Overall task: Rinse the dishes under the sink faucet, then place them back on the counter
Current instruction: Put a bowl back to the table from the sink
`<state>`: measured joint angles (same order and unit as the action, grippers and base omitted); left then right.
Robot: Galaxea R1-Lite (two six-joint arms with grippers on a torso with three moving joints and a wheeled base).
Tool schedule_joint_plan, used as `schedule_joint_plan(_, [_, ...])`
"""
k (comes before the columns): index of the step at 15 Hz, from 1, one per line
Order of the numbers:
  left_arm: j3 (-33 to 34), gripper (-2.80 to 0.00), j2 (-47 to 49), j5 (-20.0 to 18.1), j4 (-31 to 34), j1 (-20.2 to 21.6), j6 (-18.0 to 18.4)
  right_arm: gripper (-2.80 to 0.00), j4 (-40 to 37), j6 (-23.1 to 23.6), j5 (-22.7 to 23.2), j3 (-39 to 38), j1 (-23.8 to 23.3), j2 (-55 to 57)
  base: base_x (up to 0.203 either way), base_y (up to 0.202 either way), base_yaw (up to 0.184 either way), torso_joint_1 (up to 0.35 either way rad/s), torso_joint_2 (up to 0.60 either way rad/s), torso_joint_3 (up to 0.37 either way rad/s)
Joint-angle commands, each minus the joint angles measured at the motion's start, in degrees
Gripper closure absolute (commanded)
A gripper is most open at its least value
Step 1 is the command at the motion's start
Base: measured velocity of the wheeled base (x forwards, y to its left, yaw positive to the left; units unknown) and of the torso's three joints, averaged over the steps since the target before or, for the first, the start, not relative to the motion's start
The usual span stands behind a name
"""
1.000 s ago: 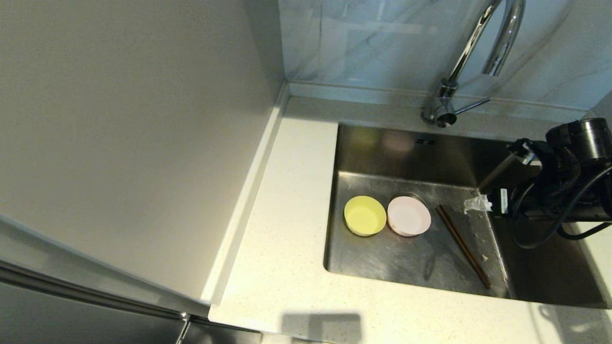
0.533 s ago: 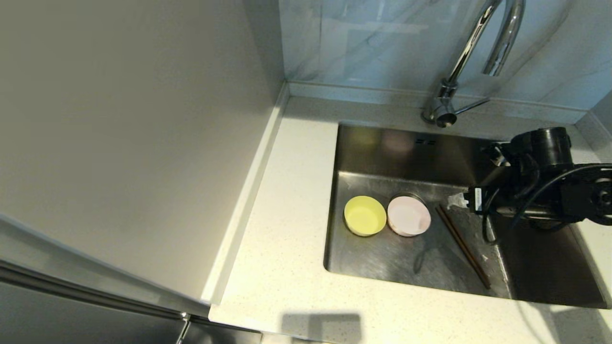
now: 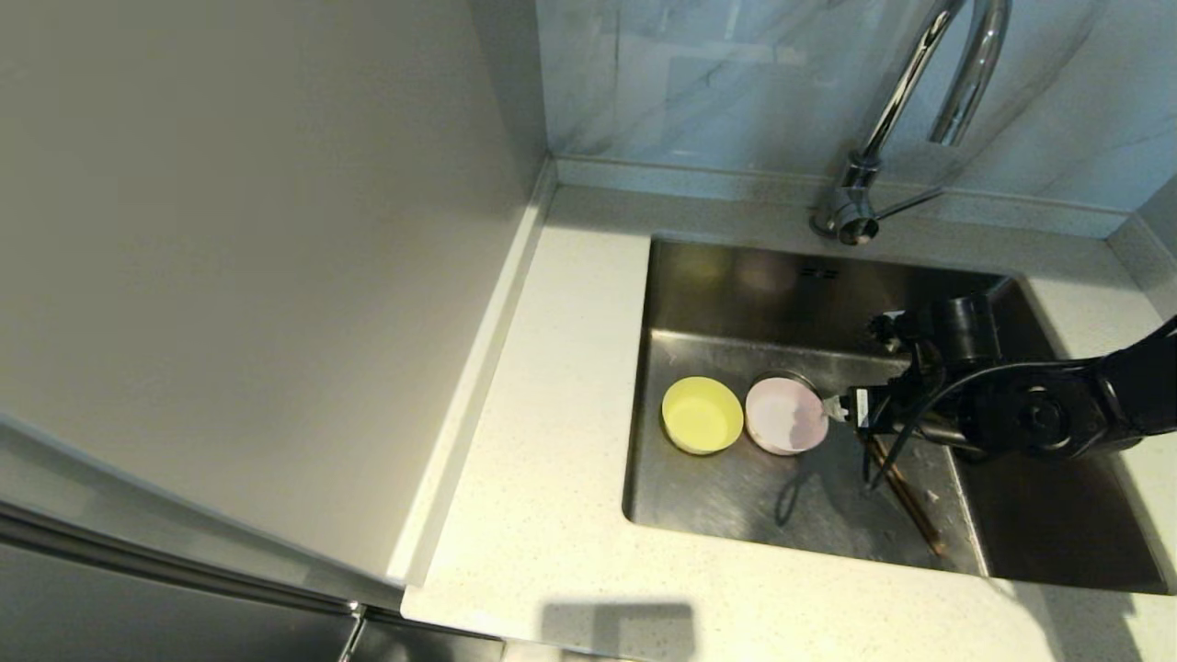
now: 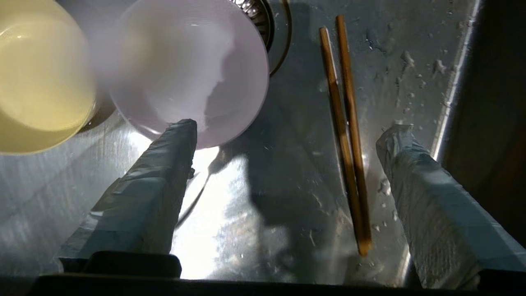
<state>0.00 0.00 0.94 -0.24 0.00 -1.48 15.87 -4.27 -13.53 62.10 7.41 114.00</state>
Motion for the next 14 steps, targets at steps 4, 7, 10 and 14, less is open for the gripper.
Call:
schedule_joint_plan(4, [0.0,0.00,-0.2,0.0,0.0,0.0,0.0,-2.80,3.1,-0.1,-0.7,2.7,0.7,8.1,0.000,0.000,0.000,0.000,0.00,0.000])
schedule_joint_plan(7, [0.0,0.00,-0.2,0.0,0.0,0.0,0.0,-2.80,3.0,-1.3,-1.9,7.9,2.4,11.9,0.000,0.000,0.000,0.000,0.00,0.000])
schedule_joint_plan(10, [0.0,0.00,-0.2,0.0,0.0,0.0,0.0,-2.80,2.8,-3.6,-4.7,11.4,4.7,15.4,0.000,0.000,0.000,0.000,0.00,0.000])
schedule_joint_plan(14, [0.0,0.00,-0.2,0.0,0.0,0.0,0.0,-2.80,2.7,-3.7,-4.7,11.9,4.4,17.3,0.000,0.000,0.000,0.000,0.00,0.000])
